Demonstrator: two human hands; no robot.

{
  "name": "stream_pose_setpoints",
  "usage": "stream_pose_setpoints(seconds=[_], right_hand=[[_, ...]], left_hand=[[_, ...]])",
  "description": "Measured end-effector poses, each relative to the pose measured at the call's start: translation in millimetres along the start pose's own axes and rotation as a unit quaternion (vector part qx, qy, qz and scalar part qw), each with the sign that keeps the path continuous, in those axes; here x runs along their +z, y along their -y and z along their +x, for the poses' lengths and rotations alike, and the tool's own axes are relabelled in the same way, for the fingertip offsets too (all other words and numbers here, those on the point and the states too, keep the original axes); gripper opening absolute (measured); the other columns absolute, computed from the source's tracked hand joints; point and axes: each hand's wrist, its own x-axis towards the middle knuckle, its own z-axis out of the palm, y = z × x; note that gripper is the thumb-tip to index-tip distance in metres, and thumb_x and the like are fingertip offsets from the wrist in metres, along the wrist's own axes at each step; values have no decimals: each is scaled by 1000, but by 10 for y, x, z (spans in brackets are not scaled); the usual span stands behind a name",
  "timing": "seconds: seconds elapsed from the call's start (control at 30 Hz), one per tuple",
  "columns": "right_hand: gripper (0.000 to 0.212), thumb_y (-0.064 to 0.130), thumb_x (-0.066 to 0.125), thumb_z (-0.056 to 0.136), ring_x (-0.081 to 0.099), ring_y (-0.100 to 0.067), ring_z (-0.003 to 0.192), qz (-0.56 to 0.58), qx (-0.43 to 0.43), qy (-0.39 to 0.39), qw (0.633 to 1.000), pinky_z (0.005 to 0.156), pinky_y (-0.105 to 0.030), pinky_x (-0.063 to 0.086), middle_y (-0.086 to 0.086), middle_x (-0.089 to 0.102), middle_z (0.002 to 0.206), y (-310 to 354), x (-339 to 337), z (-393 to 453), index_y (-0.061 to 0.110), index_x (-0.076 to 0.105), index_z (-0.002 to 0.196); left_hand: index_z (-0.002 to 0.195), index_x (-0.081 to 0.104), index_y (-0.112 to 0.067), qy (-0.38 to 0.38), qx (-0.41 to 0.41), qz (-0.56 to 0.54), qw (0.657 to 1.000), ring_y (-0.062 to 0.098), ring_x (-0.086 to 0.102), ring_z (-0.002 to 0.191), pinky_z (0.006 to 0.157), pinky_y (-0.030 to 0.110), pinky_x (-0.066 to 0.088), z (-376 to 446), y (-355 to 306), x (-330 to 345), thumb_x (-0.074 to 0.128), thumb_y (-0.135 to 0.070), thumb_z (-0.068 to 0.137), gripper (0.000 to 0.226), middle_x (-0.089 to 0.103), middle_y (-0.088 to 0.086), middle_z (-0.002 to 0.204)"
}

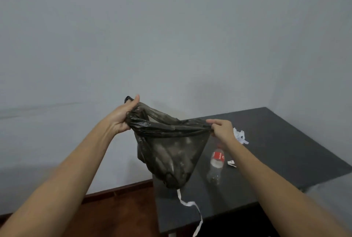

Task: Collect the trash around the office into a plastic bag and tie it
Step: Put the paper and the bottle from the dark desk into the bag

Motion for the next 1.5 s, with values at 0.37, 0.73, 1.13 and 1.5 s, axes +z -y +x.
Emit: stream_pose_setpoints(seconds=[0.37,0.73,1.13,1.5], right_hand=[[38,-7,44,86,64,-20,83,-22,112,-119,986,63,-10,52,-10,67,112,-453,347,895,3,67,115],[105,95,29,57,49,-27,109,-428,32,272,861,93,-39,42,-7,49,119,-1777,1155,-555,13,48,119],[14,21,41,99,60,-27,74,-267,-6,-39,963,66,-38,47,-6,59,86,-1713,567,-64,12,50,94],[99,63,80,40,67,-32,85,-130,348,21,928,75,-42,57,-16,69,101,-1932,47,467,3,57,115]], left_hand=[[139,37,-12,109,-37,99,988,23,66,101,87,37,56,1888,91,177,55,-37,91,57,64,9,114],[146,25,-22,136,-37,161,977,18,65,106,82,27,56,2120,651,265,63,-41,76,81,55,11,135],[144,28,-32,116,-32,209,970,20,58,118,99,32,44,1906,740,309,64,-48,75,79,53,9,140],[151,1,-38,85,-45,245,965,20,54,123,107,40,41,1672,737,261,60,-41,84,90,43,2,145]])
